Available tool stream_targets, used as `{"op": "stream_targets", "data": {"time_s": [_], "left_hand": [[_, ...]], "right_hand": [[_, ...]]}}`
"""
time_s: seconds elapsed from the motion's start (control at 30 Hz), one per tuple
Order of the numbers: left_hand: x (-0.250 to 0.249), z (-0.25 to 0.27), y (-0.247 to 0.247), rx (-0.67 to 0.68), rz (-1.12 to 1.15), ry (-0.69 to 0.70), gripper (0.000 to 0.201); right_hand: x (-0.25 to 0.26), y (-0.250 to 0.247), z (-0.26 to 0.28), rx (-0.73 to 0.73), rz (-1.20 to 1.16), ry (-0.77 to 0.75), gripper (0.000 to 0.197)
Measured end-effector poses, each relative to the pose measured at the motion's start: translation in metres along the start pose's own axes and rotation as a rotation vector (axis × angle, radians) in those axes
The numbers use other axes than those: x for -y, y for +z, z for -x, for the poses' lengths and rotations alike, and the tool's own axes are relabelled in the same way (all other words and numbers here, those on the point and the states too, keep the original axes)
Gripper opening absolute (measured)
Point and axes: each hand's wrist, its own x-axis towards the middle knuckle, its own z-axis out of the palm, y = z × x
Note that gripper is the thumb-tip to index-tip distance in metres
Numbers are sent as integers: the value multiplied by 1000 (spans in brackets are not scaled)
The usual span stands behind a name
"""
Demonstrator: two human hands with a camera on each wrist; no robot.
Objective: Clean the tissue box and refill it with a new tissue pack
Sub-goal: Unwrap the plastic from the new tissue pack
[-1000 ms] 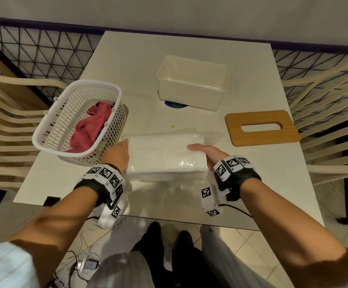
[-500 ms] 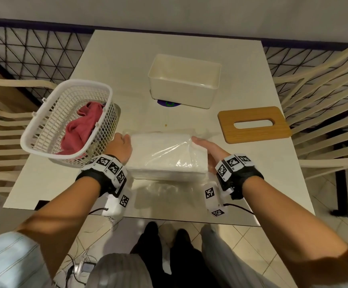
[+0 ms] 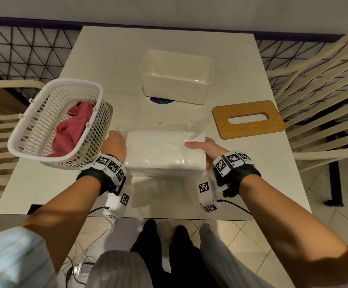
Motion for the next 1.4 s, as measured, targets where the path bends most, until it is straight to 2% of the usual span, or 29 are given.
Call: {"op": "stream_targets", "data": {"time_s": [0.07,0.1,0.17,0.2,0.3,0.33,0.4,0.47,0.5,0.57,0.6,0.7,0.8,0.97,1.07,1.13,1.2,1.23,1.33,1.4], "left_hand": [[3,-3,-1,-8,6,14,39],[4,-4,-3,-13,1,22,39],[3,-2,-4,5,-24,38,37],[2,0,-5,18,-36,43,37],[4,1,-5,34,-7,6,42],[6,1,-5,50,10,-25,46],[8,0,-4,84,-3,-34,50],[8,1,-3,73,-61,40,41],[7,0,-3,52,-85,73,36],[6,1,-4,38,-114,93,33],[6,1,-4,38,-120,89,32],[4,4,-3,37,-132,85,32],[2,7,0,41,-144,78,34],[2,1,0,14,-106,39,33],[4,0,-7,47,-155,22,35],[2,1,-13,63,-223,46,36],[-3,4,-19,67,-282,65,37],[-6,5,-22,70,-293,73,39],[-14,4,-34,30,-190,116,56],[-29,2,-44,-26,-172,216,60]], "right_hand": [[-1,-7,-5,-25,-20,20,82],[0,-10,-1,-25,-35,39,78],[0,-21,7,-16,-27,39,50],[-1,-25,9,-1,-51,53,43],[-5,-27,11,-31,-89,135,76],[-7,-28,8,-20,-101,143,79],[-4,-24,16,5,-101,133,66],[-2,-23,21,20,-79,119,52],[-1,-26,22,-6,-55,108,54],[-2,-36,23,-71,9,100,70],[-2,-43,25,-76,16,90,73],[3,-68,38,-76,-1,61,59],[7,-102,45,-116,30,36,61],[38,-131,90,-158,55,-66,53],[59,-147,110,-251,187,-103,62],[75,-153,127,-290,214,-156,50],[92,-157,145,-281,200,-213,34],[99,-161,149,-270,190,-238,33],[127,-160,161,-296,234,-271,56],[148,-151,167,-285,293,-330,64]]}}
